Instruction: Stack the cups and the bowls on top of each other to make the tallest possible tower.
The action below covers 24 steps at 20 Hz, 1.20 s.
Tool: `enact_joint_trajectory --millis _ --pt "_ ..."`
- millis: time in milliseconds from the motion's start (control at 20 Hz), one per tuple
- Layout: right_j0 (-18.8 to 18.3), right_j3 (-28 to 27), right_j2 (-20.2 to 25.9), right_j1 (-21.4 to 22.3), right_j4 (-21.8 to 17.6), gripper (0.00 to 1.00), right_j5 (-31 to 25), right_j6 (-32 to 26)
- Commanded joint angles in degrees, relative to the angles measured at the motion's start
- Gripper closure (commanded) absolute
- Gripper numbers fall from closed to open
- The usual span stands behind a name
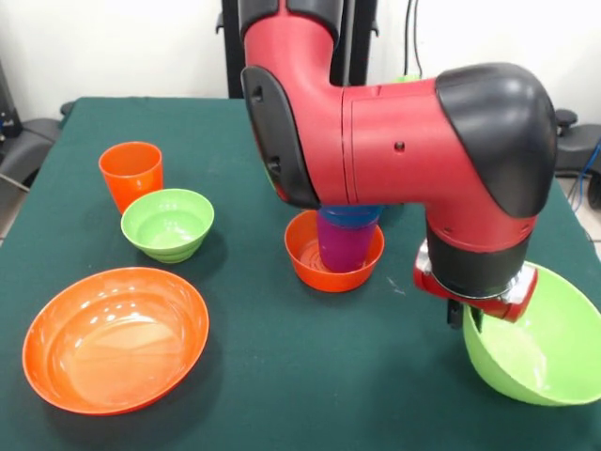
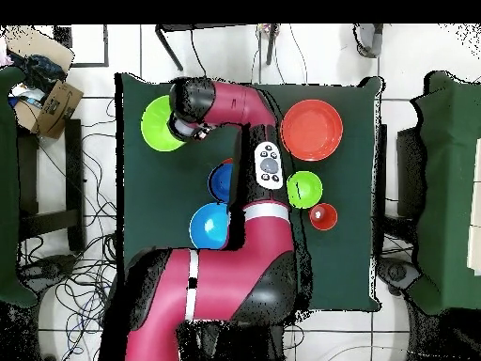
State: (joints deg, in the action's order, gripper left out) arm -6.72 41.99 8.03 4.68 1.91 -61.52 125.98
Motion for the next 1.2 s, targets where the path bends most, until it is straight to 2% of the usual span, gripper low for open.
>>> enact_joint_trajectory --millis 50,150,300,450,750,950,1050,1200 --pt "-0.2 8.1 2.0 1.0 -3.9 1.00 1.5 -7.8" --pt "-0.3 8.6 2.3 2.6 -3.4 1.00 0.9 -8.0" --pt "-0.4 12.7 2.8 8.8 -1.7 1.00 0.6 -7.2" --pt "0.1 14.2 2.5 14.4 -0.2 1.00 -3.5 -5.2" --pt "-0.3 15.0 3.4 21.1 2.0 1.00 -9.3 -3.2" --pt "-0.5 16.7 3.8 25.6 3.3 1.00 -9.0 -2.5" --pt "0.2 16.2 2.5 27.6 2.6 1.00 -8.0 -1.8" --pt "0.1 16.1 2.2 30.6 2.2 1.00 -9.4 -3.1"
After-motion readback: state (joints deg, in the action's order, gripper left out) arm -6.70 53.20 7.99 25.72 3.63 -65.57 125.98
